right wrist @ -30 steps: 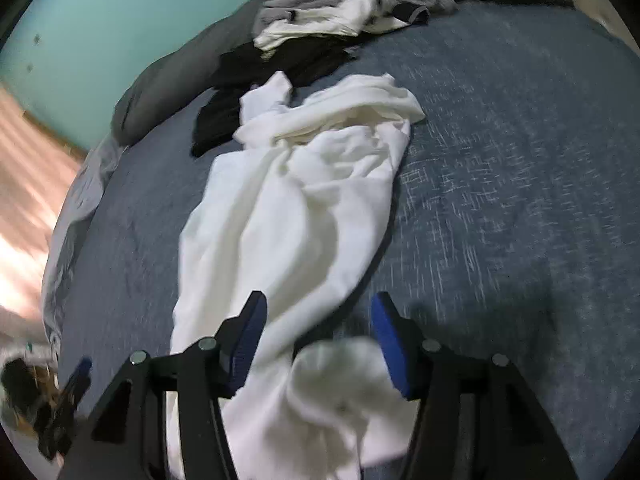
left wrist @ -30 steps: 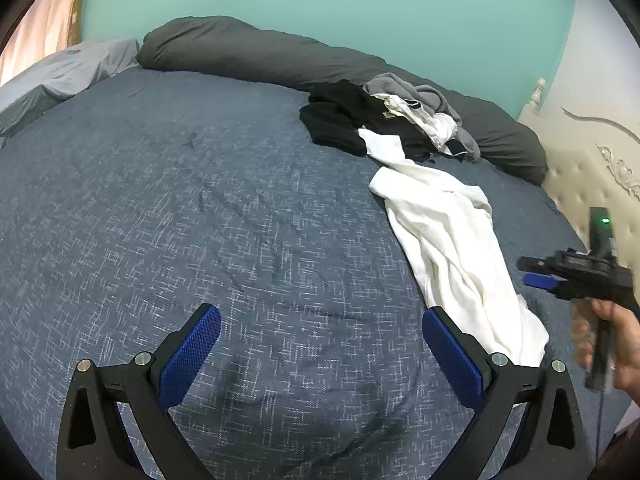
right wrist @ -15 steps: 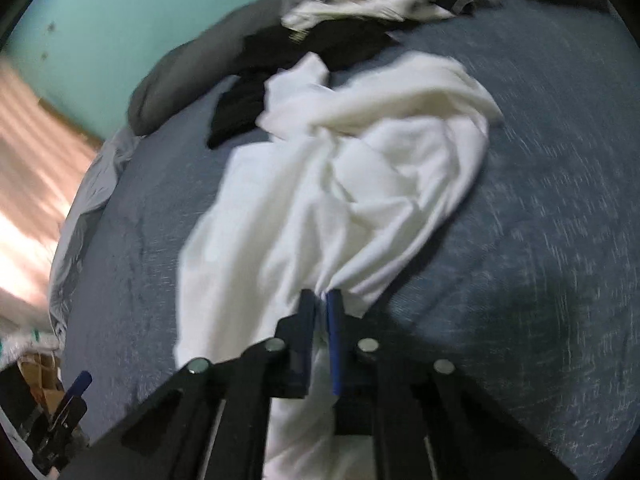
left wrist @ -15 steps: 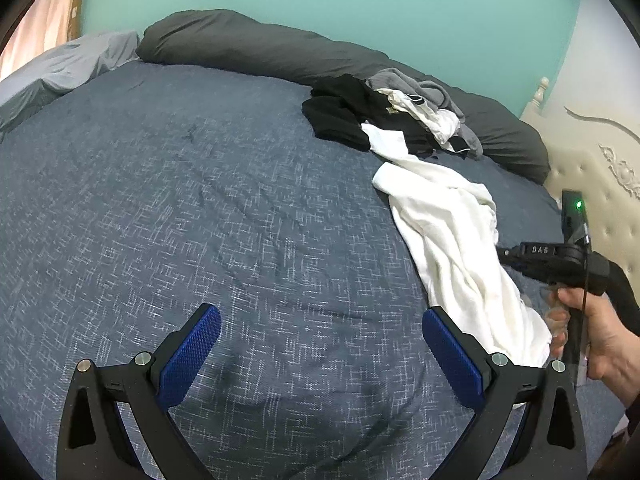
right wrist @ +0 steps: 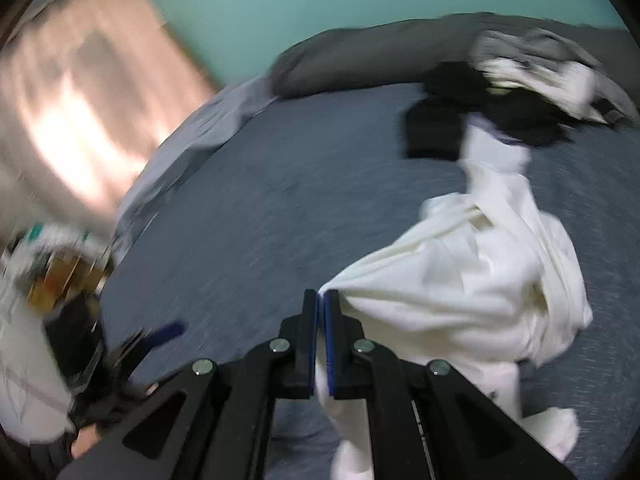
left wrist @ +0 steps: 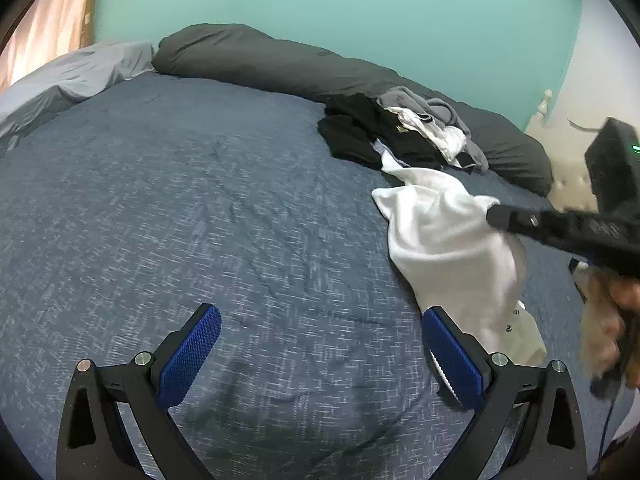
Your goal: Fold clothes
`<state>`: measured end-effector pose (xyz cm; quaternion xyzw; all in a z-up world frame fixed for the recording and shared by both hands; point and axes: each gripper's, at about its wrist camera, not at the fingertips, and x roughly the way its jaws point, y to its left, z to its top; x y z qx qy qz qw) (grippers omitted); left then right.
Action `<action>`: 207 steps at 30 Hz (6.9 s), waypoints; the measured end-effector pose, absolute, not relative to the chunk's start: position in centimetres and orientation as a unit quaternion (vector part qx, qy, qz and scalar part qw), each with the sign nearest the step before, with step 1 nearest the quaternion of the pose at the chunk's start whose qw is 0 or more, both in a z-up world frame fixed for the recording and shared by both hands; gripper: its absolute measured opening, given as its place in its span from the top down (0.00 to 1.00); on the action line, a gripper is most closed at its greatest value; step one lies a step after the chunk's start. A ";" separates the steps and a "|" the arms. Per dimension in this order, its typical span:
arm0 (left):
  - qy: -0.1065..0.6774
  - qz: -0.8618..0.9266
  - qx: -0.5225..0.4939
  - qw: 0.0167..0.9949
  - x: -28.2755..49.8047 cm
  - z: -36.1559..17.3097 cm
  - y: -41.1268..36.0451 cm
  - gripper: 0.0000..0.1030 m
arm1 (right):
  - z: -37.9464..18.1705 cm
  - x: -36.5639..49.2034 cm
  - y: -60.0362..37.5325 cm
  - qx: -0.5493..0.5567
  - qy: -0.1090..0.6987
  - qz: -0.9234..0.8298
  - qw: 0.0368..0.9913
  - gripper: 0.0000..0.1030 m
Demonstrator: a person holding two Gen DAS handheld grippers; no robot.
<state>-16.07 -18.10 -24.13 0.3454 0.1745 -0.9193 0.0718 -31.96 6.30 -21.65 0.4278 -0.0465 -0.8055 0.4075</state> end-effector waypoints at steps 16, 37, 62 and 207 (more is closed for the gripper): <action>0.186 -0.916 0.344 0.088 -15.6 -23.9 -19.5 0.00 | -25.2 -27.3 9.1 0.463 -0.049 -0.796 0.386 0.62; 0.154 -0.908 0.388 0.043 -18.6 -26.1 -15.4 0.00 | -32.1 -28.0 18.7 0.463 -0.164 -0.836 0.245 0.54; 0.104 -0.906 0.411 0.000 -21.1 -27.3 -11.6 0.00 | -34.4 -24.8 20.7 0.400 -0.256 -0.829 0.294 0.89; 0.125 -0.880 0.443 -0.120 -29.6 -19.3 -2.9 0.61 | -33.9 -27.1 31.6 0.379 -0.382 -0.824 0.178 0.83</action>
